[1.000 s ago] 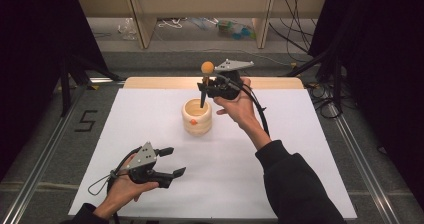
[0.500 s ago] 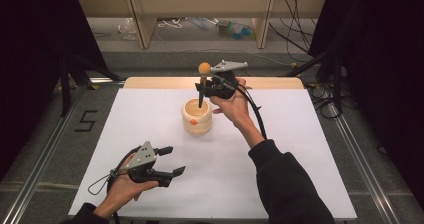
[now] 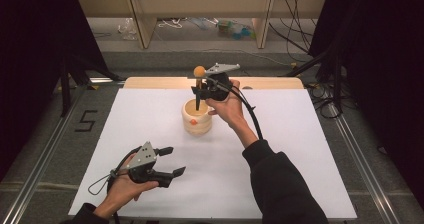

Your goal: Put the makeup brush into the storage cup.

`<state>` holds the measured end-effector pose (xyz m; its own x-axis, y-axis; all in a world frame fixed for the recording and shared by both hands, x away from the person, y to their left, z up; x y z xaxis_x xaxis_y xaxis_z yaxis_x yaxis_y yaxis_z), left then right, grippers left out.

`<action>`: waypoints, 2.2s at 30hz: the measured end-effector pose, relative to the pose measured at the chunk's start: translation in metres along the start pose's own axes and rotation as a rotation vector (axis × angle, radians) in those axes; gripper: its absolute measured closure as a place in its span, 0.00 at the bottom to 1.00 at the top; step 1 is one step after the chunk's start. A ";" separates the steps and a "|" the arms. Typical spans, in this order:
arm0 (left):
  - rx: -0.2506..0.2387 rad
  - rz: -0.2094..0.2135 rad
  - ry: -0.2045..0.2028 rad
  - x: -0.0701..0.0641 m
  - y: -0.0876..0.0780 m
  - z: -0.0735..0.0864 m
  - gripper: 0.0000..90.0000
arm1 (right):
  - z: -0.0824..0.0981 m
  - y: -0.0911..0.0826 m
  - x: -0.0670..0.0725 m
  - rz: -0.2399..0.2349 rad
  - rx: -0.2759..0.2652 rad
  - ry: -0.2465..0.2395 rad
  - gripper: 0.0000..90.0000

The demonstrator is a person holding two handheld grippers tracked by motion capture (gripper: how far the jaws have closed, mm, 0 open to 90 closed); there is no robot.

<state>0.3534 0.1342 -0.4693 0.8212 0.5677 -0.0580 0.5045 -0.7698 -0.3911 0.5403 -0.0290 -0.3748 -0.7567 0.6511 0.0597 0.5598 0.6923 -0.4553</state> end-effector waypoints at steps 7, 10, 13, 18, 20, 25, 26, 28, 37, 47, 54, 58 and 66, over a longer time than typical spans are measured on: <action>0.000 -0.003 0.002 0.000 0.000 0.000 0.25 | 0.006 0.008 0.001 0.003 0.020 -0.004 0.81; 0.004 0.000 0.015 0.001 0.000 0.000 0.25 | 0.009 0.012 0.003 -0.003 0.036 -0.017 0.81; 0.004 0.002 0.008 0.000 0.000 0.000 0.25 | 0.012 0.015 0.004 -0.012 0.055 -0.020 0.81; 0.005 0.002 0.005 0.000 0.000 0.001 0.25 | 0.014 0.016 0.002 -0.006 0.067 -0.029 0.81; 0.004 0.013 0.009 0.000 0.001 0.001 0.25 | 0.016 0.017 0.003 -0.007 0.078 -0.032 0.81; 0.010 0.007 0.007 -0.001 0.001 0.001 0.25 | 0.021 0.018 0.003 -0.008 0.097 -0.023 0.81; 0.010 0.007 0.008 -0.001 0.001 0.001 0.25 | 0.021 0.020 0.003 -0.005 0.094 -0.027 0.81; 0.010 0.008 0.007 -0.001 0.001 0.001 0.25 | 0.024 0.021 0.003 -0.013 0.104 -0.029 0.81; 0.010 0.009 0.006 0.000 0.001 0.001 0.25 | 0.028 0.024 0.002 0.004 0.122 0.001 0.64; 0.011 0.007 0.015 0.000 0.001 0.001 0.25 | 0.017 0.007 -0.004 0.074 0.067 0.044 0.33; 0.010 0.004 0.007 0.000 0.001 0.001 0.25 | 0.009 -0.010 0.003 0.048 0.012 0.024 0.31; 0.010 0.002 0.003 0.001 0.001 0.001 0.25 | 0.008 -0.020 0.009 0.032 0.001 0.013 0.27; 0.012 -0.005 0.013 0.002 0.001 0.002 0.25 | 0.013 -0.045 0.016 0.009 -0.023 0.002 0.27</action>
<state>0.3553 0.1354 -0.4711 0.8222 0.5675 -0.0446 0.5050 -0.7634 -0.4027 0.4985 -0.0542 -0.3651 -0.7507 0.6581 0.0579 0.5743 0.6934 -0.4352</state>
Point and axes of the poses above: each handheld gripper's, and its own axes: y roughly forward along the jaws, z roughly out of its underside, x roughly to its left, the point moved 5 cm from there along y, roughly forward along the jaws
